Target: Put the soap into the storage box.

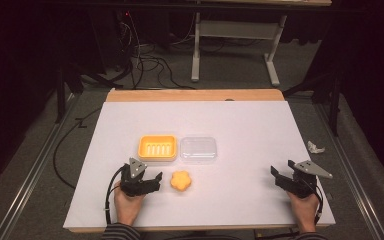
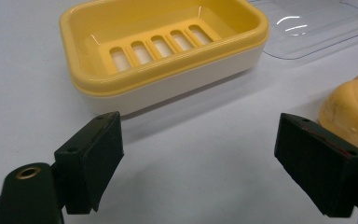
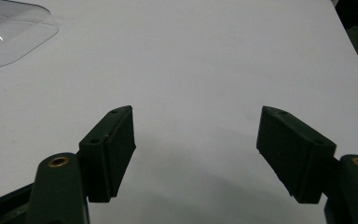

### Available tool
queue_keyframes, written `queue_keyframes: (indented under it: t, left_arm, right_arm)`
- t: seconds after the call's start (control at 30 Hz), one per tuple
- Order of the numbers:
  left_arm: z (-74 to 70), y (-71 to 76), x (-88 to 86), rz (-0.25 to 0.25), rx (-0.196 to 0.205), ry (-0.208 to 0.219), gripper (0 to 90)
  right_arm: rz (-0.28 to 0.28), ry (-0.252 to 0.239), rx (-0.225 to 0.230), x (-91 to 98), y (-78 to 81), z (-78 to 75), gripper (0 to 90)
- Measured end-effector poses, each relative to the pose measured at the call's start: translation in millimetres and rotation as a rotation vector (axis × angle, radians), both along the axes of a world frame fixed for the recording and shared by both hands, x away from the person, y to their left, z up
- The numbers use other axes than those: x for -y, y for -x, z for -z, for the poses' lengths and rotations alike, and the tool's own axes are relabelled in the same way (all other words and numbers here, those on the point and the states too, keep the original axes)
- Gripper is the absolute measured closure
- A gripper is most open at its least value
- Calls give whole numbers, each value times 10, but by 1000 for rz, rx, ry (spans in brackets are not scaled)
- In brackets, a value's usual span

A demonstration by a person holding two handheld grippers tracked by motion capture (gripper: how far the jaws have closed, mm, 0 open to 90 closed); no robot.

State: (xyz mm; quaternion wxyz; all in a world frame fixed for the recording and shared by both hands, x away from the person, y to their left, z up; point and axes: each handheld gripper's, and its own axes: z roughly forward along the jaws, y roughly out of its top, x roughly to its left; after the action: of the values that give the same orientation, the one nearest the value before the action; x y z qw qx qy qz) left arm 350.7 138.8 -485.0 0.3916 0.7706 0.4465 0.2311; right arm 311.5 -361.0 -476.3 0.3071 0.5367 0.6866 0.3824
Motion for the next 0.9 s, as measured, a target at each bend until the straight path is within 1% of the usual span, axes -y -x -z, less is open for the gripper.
queue_keyframes:
  t: [0.17, 0.27, 0.37, 0.57, 0.63, 0.7, 0.77, 0.87, 0.9]
  left_arm:
    - [1, -3, -7, -4, -3, 10, 161]
    - [1, -1, -4, 1, -3, 6, 180]
    - [0, 6, 0, 7, 3, -1, 179]
    - [2, -8, -4, 5, -12, 3, 170]
    - [3, -9, -1, 9, -12, 3, 182]
    - [7, -14, 20, 26, -18, -15, 184]
    - [8, -11, 36, 32, -14, -27, 185]
    - [6, -6, 30, 33, -11, -22, 188]
    - [3, -8, 19, 33, -14, -12, 187]
  right_arm:
    - [0, 0, 3, 2, 3, 0, 282]
    - [3, -3, 1, 2, 2, 0, 283]
    - [4, -4, 2, 5, 1, 0, 281]
    - [9, -15, 7, 20, 4, -1, 277]
    - [9, -21, 7, 23, 3, -1, 277]
    - [7, -17, 4, 19, 2, -1, 277]
    - [6, -12, 1, 15, -2, 0, 277]
    - [4, -9, -1, 12, -5, 0, 277]
    - [5, -7, 0, 13, -3, 0, 277]
